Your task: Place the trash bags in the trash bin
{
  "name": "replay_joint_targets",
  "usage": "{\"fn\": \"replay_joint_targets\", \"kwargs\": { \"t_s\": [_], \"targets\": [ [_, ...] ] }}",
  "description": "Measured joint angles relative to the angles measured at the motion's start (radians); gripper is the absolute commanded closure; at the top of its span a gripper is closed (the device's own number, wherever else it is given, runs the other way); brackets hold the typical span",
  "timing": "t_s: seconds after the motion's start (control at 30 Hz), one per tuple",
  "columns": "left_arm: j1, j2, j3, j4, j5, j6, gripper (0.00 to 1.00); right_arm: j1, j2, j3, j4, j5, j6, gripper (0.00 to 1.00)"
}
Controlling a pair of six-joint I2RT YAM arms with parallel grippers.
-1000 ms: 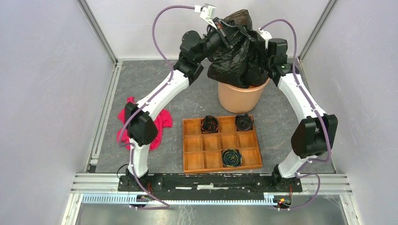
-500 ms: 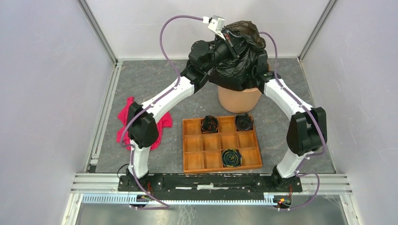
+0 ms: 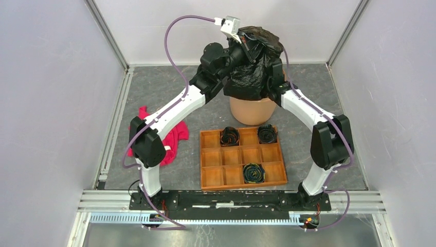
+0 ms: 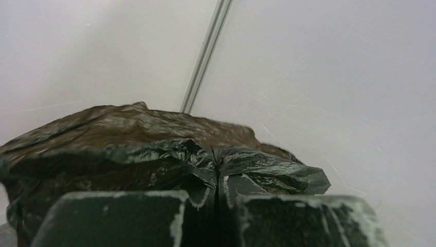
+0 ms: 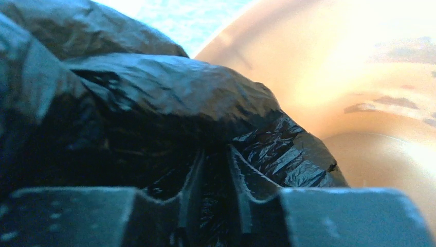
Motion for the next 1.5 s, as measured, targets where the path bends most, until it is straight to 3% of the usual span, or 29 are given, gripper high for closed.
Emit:
{"fn": "replay_joint_targets", "kwargs": {
  "t_s": [0.33, 0.5, 0.6, 0.73, 0.93, 1.07, 1.13, 1.23, 1.4, 1.5],
  "targets": [
    [0.017, 0.016, 0.085, -0.069, 0.028, 0.017, 0.98, -0.242, -0.037, 0.106, -0.224, 0.009, -0.127, 0.37],
    [0.049, 0.031, 0.131, -0.072, 0.062, 0.016, 0.98, -0.320, -0.164, 0.126, -0.291, 0.017, -0.182, 0.28],
    [0.064, 0.044, 0.144, -0.071, 0.081, 0.016, 0.98, -0.359, -0.227, 0.143, -0.311, 0.025, -0.213, 0.16],
    [0.075, 0.085, 0.165, -0.075, 0.109, 0.016, 0.98, -0.422, -0.297, 0.160, -0.353, 0.090, -0.283, 0.11],
    [0.082, 0.146, 0.213, -0.118, 0.135, 0.016, 0.98, -0.431, -0.372, 0.151, -0.402, 0.133, -0.331, 0.11],
    [0.085, 0.151, 0.219, -0.154, 0.133, 0.009, 0.98, -0.410, -0.512, -0.012, -0.294, 0.048, -0.275, 0.09],
    [0.086, 0.151, 0.225, -0.172, 0.126, -0.014, 0.98, -0.364, -0.578, -0.110, -0.229, -0.002, -0.231, 0.12],
    [0.086, 0.150, 0.231, -0.212, 0.090, -0.075, 0.98, -0.256, -0.554, -0.129, -0.179, -0.037, -0.205, 0.15],
    [0.088, 0.150, 0.232, -0.270, 0.074, -0.196, 0.98, -0.113, -0.396, -0.107, -0.141, 0.026, -0.191, 0.35],
    [0.096, 0.151, 0.232, -0.278, 0.094, -0.267, 0.98, -0.105, -0.328, -0.106, -0.144, 0.133, -0.170, 0.51]
  ]
}}
